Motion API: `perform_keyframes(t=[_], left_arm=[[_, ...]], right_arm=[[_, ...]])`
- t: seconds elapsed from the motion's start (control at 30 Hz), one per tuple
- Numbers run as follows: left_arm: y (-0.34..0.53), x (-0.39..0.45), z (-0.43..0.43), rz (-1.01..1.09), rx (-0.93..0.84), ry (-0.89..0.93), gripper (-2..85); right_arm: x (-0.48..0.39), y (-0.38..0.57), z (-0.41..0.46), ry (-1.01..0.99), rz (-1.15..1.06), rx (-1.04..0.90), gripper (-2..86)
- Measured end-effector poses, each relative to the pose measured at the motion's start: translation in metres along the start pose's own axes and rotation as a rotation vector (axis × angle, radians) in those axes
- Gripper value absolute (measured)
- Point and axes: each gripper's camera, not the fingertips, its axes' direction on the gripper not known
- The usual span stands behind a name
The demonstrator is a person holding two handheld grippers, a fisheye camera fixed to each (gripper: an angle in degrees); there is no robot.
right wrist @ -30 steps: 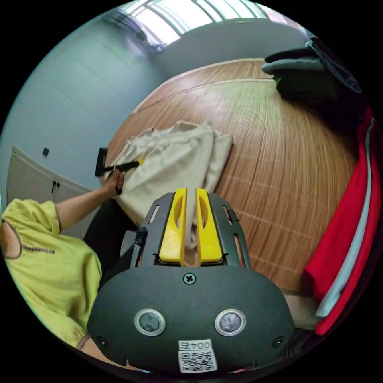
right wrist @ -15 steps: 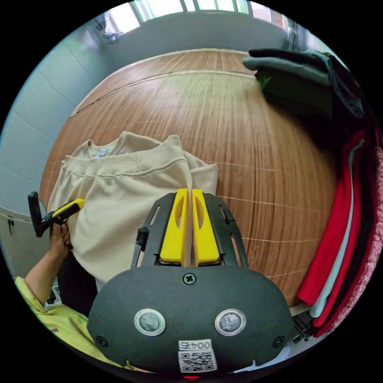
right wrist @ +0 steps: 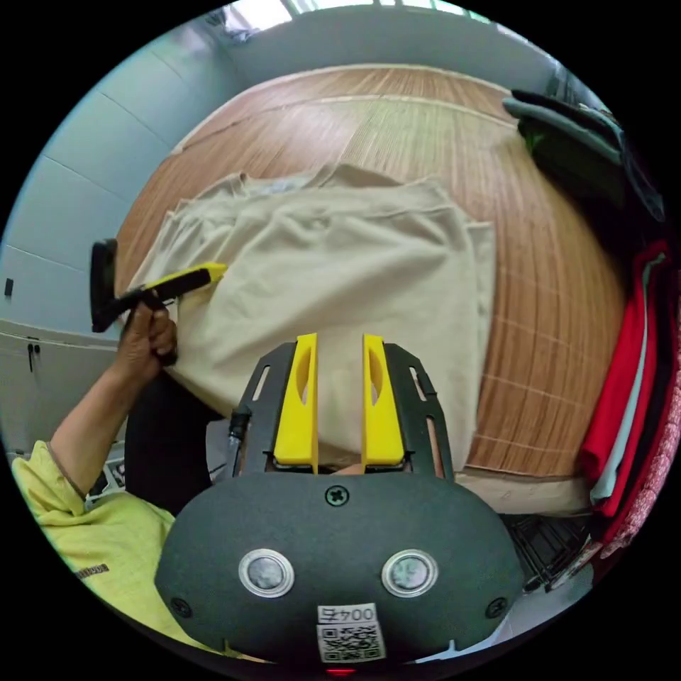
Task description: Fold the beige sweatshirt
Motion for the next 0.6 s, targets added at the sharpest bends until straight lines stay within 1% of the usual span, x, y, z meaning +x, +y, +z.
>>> perform_keyframes(t=[0.03, 0.07, 0.13, 0.2, 0.23, 0.27, 0.33, 0.43, 0.6], left_arm=[[0.011, 0.007, -0.021, 0.043, 0.021, -0.012, 1.2], [0.024, 0.010, -0.047, 0.078, 0.045, -0.023, 1.6], [0.051, 0.007, -0.094, 0.109, 0.107, -0.048, 2.7], [0.083, -0.004, -0.142, 0.139, 0.166, -0.125, 4.3], [0.104, -0.017, -0.169, 0.145, 0.190, -0.209, 5.8], [0.123, -0.035, -0.193, 0.147, 0.201, -0.300, 7.6], [0.145, -0.069, -0.222, 0.105, 0.189, -0.384, 10.0], [0.160, -0.123, -0.252, 0.052, 0.138, -0.313, 12.5], [0.147, -0.179, -0.254, 0.075, 0.037, -0.155, 14.3]], right_arm=[[-0.006, -0.008, 0.013, 0.003, -0.001, -0.060, 9.7], [-0.010, -0.015, 0.014, 0.045, 0.000, -0.045, 9.5], [-0.013, -0.029, 0.017, 0.074, -0.006, -0.082, 7.2], [-0.013, -0.045, 0.019, 0.057, -0.002, -0.125, 6.9], [-0.012, -0.055, 0.020, 0.046, 0.003, -0.155, 6.7], [-0.012, -0.066, 0.022, 0.037, 0.012, -0.181, 6.6], [-0.013, -0.080, 0.024, 0.029, 0.010, -0.213, 6.3], [-0.020, -0.100, 0.029, 0.046, 0.001, -0.244, 6.1], [-0.034, -0.129, 0.034, 0.085, 0.001, -0.297, 6.3]])
